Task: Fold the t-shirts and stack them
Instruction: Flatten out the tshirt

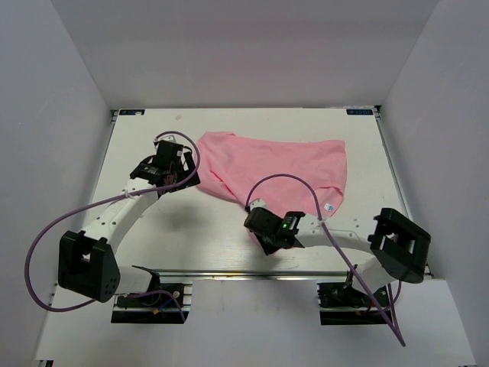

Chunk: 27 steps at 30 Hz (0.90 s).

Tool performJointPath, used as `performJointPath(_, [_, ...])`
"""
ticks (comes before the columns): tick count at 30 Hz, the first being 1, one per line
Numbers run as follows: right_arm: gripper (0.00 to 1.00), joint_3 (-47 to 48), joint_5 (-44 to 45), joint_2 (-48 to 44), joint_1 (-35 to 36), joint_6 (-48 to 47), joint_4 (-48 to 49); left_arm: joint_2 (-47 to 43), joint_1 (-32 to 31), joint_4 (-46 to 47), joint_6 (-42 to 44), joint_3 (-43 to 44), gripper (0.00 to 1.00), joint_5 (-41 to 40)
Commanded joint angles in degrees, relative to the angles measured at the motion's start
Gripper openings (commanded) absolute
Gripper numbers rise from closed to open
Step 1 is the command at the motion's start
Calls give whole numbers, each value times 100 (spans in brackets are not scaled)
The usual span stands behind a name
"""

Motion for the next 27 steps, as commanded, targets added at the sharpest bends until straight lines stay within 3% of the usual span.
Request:
performJointPath(1, [0, -72, 238, -642, -14, 137, 104, 102, 26, 244, -43, 74, 100, 143])
performJointPath(9, [0, -213, 783, -1373, -321, 391, 201, 568, 26, 569, -43, 126, 100, 65])
performJointPath(13, [0, -274, 1011, -1541, -637, 427, 192, 875, 79, 456, -254, 240, 95, -252])
performJointPath(19, [0, -213, 881, -1567, -1007, 225, 96, 1069, 333, 1122, -254, 241, 92, -165])
performJointPath(27, [0, -169, 669, -1629, -1306, 119, 87, 1983, 527, 1096, -483, 689, 84, 46])
